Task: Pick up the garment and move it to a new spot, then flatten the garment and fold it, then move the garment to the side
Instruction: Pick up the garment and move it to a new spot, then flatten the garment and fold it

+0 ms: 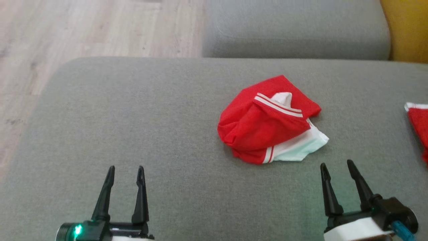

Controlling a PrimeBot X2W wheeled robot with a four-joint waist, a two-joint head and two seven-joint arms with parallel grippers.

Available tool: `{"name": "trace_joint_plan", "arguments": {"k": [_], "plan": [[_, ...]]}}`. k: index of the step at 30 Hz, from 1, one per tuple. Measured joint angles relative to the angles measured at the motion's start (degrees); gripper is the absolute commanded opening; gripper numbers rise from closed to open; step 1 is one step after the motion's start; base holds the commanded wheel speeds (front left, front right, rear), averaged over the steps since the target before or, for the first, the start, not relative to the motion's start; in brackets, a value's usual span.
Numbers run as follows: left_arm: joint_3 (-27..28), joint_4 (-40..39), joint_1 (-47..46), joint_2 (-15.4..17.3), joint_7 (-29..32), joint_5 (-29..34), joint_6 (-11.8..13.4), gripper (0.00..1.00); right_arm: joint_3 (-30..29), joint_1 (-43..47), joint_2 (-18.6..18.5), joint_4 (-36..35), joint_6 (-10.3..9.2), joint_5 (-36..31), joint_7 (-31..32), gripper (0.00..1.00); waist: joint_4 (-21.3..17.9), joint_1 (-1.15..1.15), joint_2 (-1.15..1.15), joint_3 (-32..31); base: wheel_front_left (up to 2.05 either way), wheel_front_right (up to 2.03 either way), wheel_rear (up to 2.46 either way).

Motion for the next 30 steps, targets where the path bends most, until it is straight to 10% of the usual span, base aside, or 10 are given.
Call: {"name": "trace_joint_plan", "arguments": {"k": [20, 30], "plan": [[-0.4, -0.2, 0.1, -0.2, 0.0, 1.8, -0.5, 1.0, 0.5, 1.5, 0.0, 0.2, 0.0, 0.0, 0.0, 1.0, 0.3, 0.01, 0.0, -0.2, 0.0, 0.0, 0.0], [-7.8, 3.5, -8.0, -0.1, 0.0, 8.4, -5.6, 1.0, 3.7, 0.1, 0.0, 0.0, 0.0, 0.0, 0.1, 1.0, -3.2, 0.01, 0.0, 2.5, 0.0, 0.0, 0.0]]}}
